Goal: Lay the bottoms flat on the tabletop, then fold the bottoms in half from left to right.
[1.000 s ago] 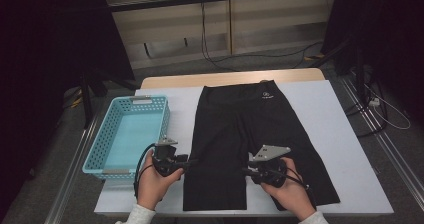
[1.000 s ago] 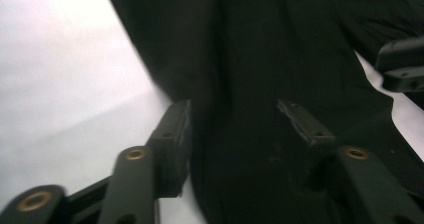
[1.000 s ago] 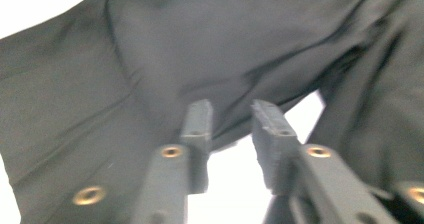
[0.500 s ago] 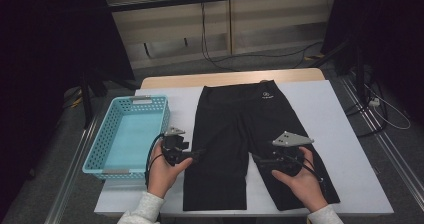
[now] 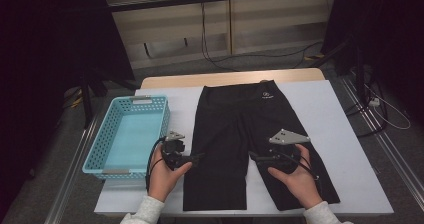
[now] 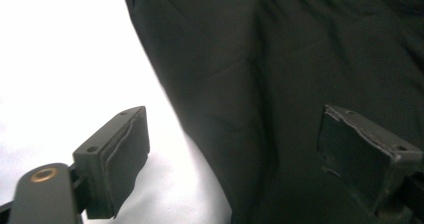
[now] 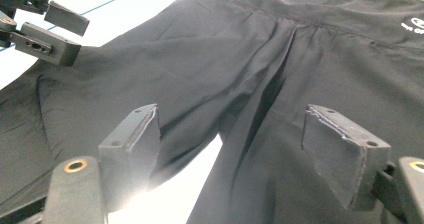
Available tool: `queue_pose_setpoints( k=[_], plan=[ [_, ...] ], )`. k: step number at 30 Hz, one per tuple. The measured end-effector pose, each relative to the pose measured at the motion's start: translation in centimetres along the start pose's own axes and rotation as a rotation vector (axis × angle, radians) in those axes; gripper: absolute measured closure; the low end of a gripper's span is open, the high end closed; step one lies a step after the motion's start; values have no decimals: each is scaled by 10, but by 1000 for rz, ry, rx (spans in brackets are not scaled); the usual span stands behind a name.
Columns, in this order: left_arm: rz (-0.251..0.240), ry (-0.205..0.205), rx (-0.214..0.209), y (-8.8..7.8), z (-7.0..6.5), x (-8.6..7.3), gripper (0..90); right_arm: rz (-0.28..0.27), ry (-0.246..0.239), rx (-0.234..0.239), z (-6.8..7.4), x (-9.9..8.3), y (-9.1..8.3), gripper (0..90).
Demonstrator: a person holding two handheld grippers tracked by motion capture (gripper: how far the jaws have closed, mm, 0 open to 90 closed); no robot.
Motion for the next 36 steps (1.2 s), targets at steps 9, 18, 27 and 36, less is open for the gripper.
queue_pose_setpoints(
  k=[9, 18, 27, 36],
  plan=[
    [5, 17, 13, 2, -5, -5, 122, -9, -1, 5, 3, 0, -3, 215],
    [-6, 29, 50, 7, -2, -11, 143, 16, 2, 35, 5, -1, 2, 192],
    [12, 70, 139, 4, -9, -16, 180, 20, -15, 55, 10, 0, 7, 191],
    [21, 56, 172, 1, -14, -18, 270, 23, -19, 58, 11, 0, 5, 194]
  ],
)
Point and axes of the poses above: each handheld gripper's, and its own axes: y roughly forward along the jaws, x roughly out of its top, z roughly to its left, the point moved 1 cm from there along y, roughly forward along the jaws, and after that the axes turned 5 degrees about x, right-handed, at the moved point
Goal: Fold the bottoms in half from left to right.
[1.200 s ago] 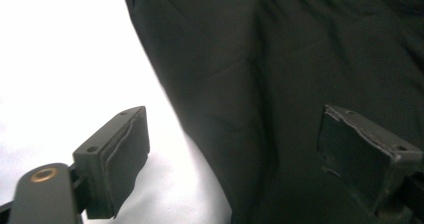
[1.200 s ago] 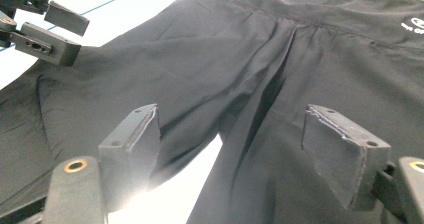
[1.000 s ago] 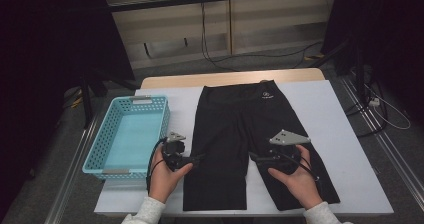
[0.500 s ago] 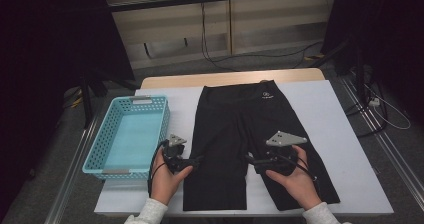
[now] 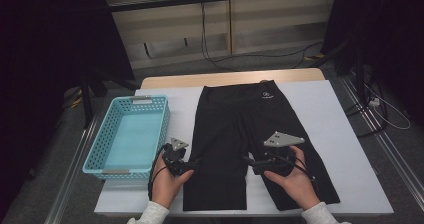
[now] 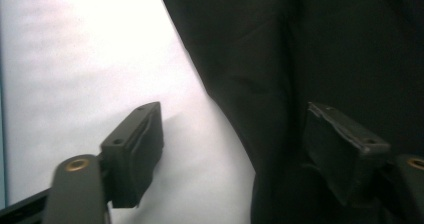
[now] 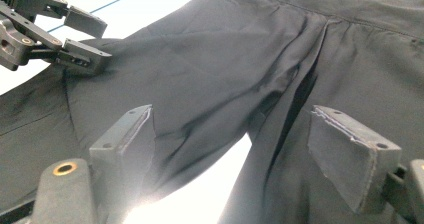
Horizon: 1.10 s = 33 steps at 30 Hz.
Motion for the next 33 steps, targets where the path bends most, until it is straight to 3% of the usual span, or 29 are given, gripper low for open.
queue_pose_setpoints(
  k=[15, 18, 20, 25, 27, 33],
  plan=[
    [13, -57, -11, -9, 0, -3, 555, 9, -15, 7, 10, -1, -4, 194],
    [16, -77, -23, -10, -1, -4, 604, 10, -19, 7, 12, -1, -4, 193],
    [24, -97, -58, -11, -1, -4, 697, 11, -20, 9, 13, -1, -4, 193],
    [14, -144, -89, -8, -2, -3, 857, 11, -30, 22, 15, -1, -5, 192],
    [14, -121, -76, -8, -5, -1, 878, 11, -28, 25, 15, -1, -6, 191],
    [-15, -136, -101, -16, -7, 3, 886, 0, -21, 20, 12, -1, -9, 189]
  ],
)
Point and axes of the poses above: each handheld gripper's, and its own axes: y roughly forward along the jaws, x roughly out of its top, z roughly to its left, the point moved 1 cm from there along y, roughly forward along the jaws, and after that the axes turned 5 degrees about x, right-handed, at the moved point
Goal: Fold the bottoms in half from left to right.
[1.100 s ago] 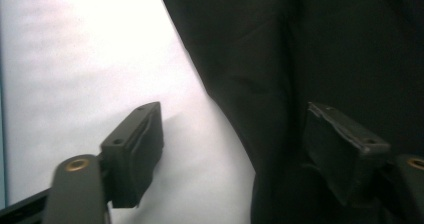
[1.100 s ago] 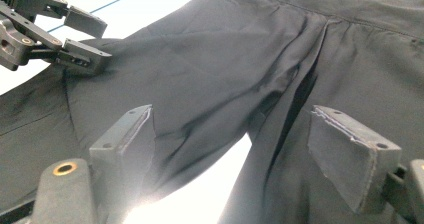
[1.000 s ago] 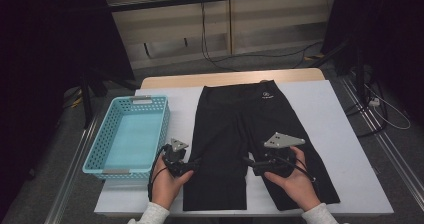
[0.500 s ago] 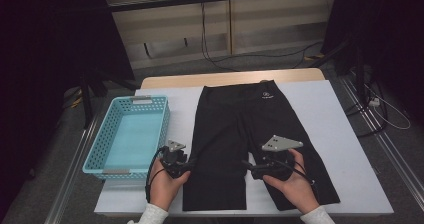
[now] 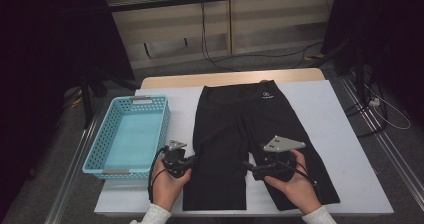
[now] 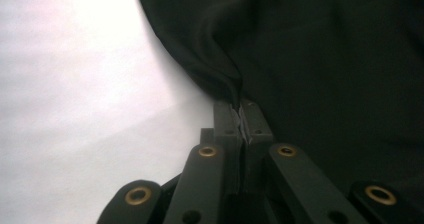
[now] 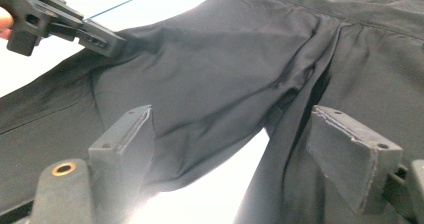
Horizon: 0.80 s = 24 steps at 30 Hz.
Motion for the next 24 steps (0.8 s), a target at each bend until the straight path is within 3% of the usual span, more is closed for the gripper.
queue_pose_setpoints(
  k=[4, 13, 22, 24],
  plan=[
    [-15, -18, -22, -4, 3, 2, 890, 1, -1, -1, 0, 0, 0, 188],
    [-45, -29, -85, -3, -6, 6, 890, 5, 7, 4, -1, 0, 4, 184],
    [-43, -14, -153, 3, -20, 13, 890, 6, 23, -45, -11, 4, 10, 156],
    [-54, -26, -166, 4, -20, 15, 891, 19, 17, -57, -14, 6, 14, 136]
  ],
)
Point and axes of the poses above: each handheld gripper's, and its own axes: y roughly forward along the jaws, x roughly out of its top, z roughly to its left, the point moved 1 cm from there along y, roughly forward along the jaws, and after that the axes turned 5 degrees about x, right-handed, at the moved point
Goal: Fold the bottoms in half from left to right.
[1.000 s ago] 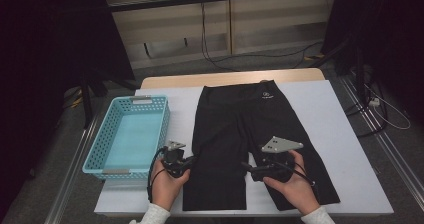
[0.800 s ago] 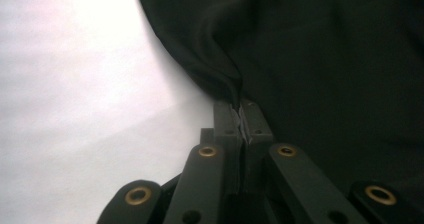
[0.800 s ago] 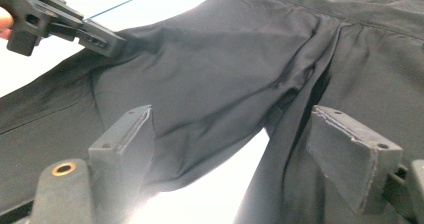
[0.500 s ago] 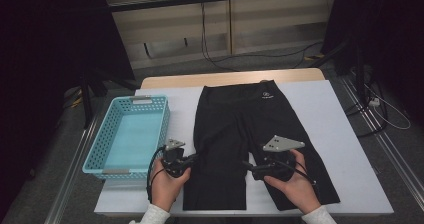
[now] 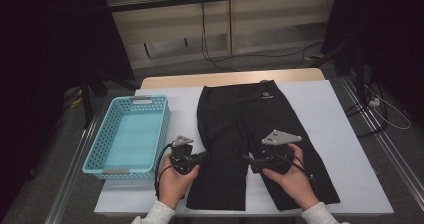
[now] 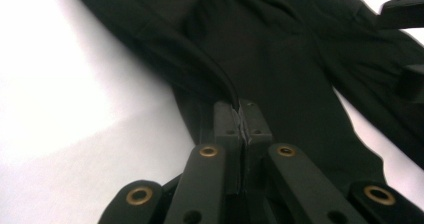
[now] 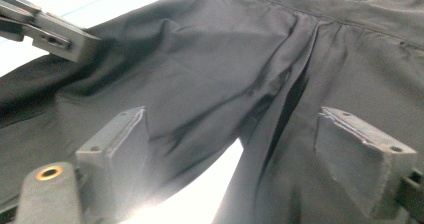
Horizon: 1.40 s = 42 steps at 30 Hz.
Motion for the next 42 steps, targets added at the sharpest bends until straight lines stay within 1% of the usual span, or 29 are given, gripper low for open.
queue_pose_setpoints(
  k=[1, 2, 3, 5, 9, 10, 13, 16, 18, 20, 22, 23, 24, 25, 26, 29, 32, 34, 35, 38, 40, 42],
  plan=[
    [-2, 2, -4, 0, -1, 1, 891, -3, 1, -3, -1, 1, 2, 135],
    [-11, 3, -8, 0, -2, 1, 891, -11, 10, 3, -3, 3, 4, 130],
    [-9, 6, -12, 0, -3, 0, 891, -18, 21, -3, -4, 5, 6, 122],
    [-12, 13, -34, 2, -8, -1, 891, -22, 23, -19, -6, 9, 11, 114],
    [-21, 30, -47, 5, -16, -3, 891, -20, 23, -34, -10, 12, 19, 111],
    [-22, 37, -49, 5, -18, -3, 891, -19, 28, -35, -10, 12, 19, 110],
    [-25, 44, -57, 6, -22, -4, 891, -20, 23, -35, -11, 13, 19, 110],
    [-30, 45, -55, 6, -22, -4, 891, -27, 23, -36, -11, 16, 21, 134],
    [-35, 41, -56, 6, -22, -5, 891, -31, 32, -39, -11, 18, 25, 132],
    [-33, 47, -56, 6, -22, -5, 891, -30, 24, -31, -11, 21, 29, 126],
    [-40, 52, -55, 6, -22, -5, 891, -39, 30, -23, -10, 24, 34, 132],
    [-40, 57, -45, 6, -23, -5, 891, -40, 37, -19, -10, 26, 36, 133],
    [-48, 48, -46, 7, -23, -5, 891, -40, 40, -14, -9, 27, 39, 136],
    [-39, 56, -48, 7, -23, -6, 891, -39, 42, -13, -9, 29, 41, 146],
    [-38, 53, -50, 8, -22, -6, 890, -39, 41, -14, -9, 30, 43, 160],
    [-40, 48, -61, 7, -22, -5, 891, -24, 23, -12, -7, 33, 50, 168],
    [-41, 50, -61, 7, -23, -6, 890, -17, 32, -5, -6, 34, 58, 184],
    [-45, 54, -58, 7, -24, -5, 890, -10, 26, -1, -5, 36, 63, 191],
    [-49, 54, -59, 6, -24, -5, 890, 3, 23, 6, -4, 38, 65, 190],
    [-61, 51, -60, 4, -24, -4, 891, 3, 26, 13, -4, 40, 69, 185],
    [-65, 54, -58, 4, -24, -4, 891, 4, 39, 19, -3, 41, 71, 176],
    [-61, 52, -58, 4, -23, -4, 891, 5, 47, 23, -3, 41, 72, 176]
  ],
)
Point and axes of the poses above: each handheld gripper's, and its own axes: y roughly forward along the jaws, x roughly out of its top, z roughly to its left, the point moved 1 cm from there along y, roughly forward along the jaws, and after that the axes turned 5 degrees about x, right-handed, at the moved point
